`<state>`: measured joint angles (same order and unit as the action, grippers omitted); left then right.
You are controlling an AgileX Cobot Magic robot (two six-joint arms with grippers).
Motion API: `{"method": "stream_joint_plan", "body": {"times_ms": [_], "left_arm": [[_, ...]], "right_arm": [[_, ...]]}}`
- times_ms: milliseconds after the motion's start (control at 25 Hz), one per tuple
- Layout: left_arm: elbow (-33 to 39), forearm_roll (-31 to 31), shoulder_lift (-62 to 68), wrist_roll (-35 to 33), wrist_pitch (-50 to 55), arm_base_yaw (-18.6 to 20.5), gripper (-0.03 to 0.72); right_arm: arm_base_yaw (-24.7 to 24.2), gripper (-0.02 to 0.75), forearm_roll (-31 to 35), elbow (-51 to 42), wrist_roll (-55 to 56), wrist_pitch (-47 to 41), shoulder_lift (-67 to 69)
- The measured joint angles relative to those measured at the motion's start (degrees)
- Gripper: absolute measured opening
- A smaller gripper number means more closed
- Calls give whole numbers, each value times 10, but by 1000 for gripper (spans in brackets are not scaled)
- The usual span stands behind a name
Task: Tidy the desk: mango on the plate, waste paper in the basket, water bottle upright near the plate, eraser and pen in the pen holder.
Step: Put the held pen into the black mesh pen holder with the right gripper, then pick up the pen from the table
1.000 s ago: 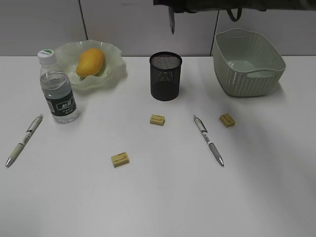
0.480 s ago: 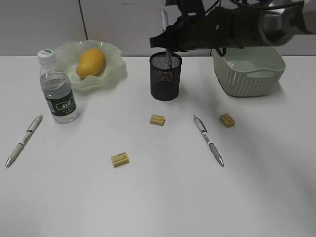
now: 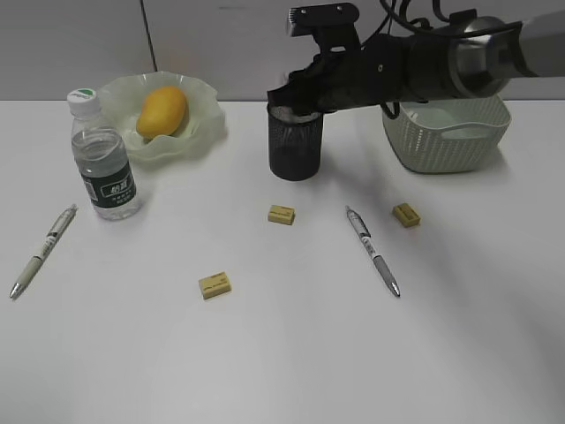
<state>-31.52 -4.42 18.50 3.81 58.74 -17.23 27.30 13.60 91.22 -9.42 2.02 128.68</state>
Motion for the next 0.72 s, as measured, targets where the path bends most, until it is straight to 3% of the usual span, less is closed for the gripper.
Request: {"method": "stream_joint_plan", "body": {"times_ms": [120, 200, 440, 720], "left_arm": [[0, 0, 0, 0, 0, 0, 482], [0, 0, 0, 0, 0, 0, 482], [0, 0, 0, 0, 0, 0, 481], [0, 0, 0, 0, 0, 0, 481]], "right_arm": [[0, 449, 0, 0, 0, -10, -2], [0, 501, -4, 0, 0, -26, -12], [0, 527, -4, 0, -1, -115, -71], [0, 500, -4, 1, -1, -316, -145]]}}
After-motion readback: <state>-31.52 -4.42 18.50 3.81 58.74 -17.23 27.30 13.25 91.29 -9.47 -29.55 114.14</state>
